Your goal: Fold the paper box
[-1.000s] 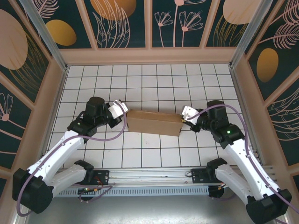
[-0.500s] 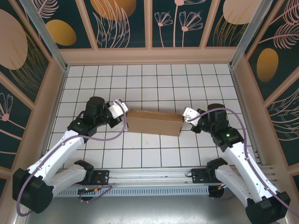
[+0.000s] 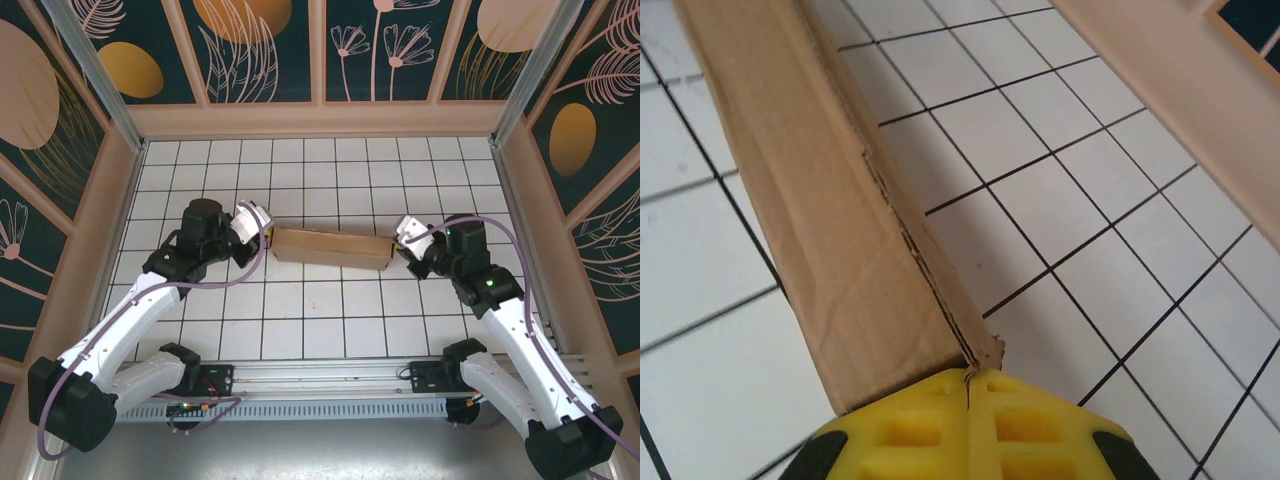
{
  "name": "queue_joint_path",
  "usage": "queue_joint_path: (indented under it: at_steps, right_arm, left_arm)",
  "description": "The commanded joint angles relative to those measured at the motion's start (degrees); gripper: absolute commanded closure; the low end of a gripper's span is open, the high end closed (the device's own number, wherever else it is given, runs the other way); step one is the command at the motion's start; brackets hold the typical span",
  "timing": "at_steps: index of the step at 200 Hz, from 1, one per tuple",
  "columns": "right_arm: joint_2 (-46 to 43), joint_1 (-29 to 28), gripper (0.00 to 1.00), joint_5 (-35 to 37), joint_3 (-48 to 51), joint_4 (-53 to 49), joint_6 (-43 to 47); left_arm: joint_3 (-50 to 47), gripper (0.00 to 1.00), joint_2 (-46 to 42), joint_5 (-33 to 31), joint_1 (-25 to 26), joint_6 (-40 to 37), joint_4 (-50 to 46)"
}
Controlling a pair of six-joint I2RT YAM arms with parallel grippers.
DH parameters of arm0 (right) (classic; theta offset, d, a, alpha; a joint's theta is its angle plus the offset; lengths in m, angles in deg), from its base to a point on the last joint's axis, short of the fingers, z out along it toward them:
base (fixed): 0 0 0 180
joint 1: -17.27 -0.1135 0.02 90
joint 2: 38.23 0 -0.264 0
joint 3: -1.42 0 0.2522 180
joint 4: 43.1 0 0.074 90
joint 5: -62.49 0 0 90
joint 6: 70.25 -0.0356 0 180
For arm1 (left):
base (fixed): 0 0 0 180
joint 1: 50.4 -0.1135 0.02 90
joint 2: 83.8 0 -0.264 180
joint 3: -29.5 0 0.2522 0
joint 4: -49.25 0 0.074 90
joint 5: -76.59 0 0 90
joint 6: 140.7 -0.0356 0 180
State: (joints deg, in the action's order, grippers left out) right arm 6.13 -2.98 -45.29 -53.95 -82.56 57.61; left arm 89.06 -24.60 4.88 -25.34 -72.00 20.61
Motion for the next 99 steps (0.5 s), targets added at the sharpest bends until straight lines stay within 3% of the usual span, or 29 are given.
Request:
queue_joint_path:
  at_steps: [1, 64, 99]
  right_arm:
    - [0.62, -1.13, 1.00, -2.34, -3.38, 3.02, -12.71]
    - [7.57, -1.85, 1.00, -3.93, -6.60, 4.25, -31.63]
    - [10.46, -1.89, 1.00, -0.24, -7.66, 5.13, -47.27]
  left_arm:
    - [2.03, 1.00, 1.04, 8.34, 0.43, 9.90, -0.41]
    - [4.46, 1.00, 4.99, 7.82, 0.43, 22.18, -0.89]
    - [8.34, 1.00, 9.58, 9.47, 0.43, 28.11, -2.79]
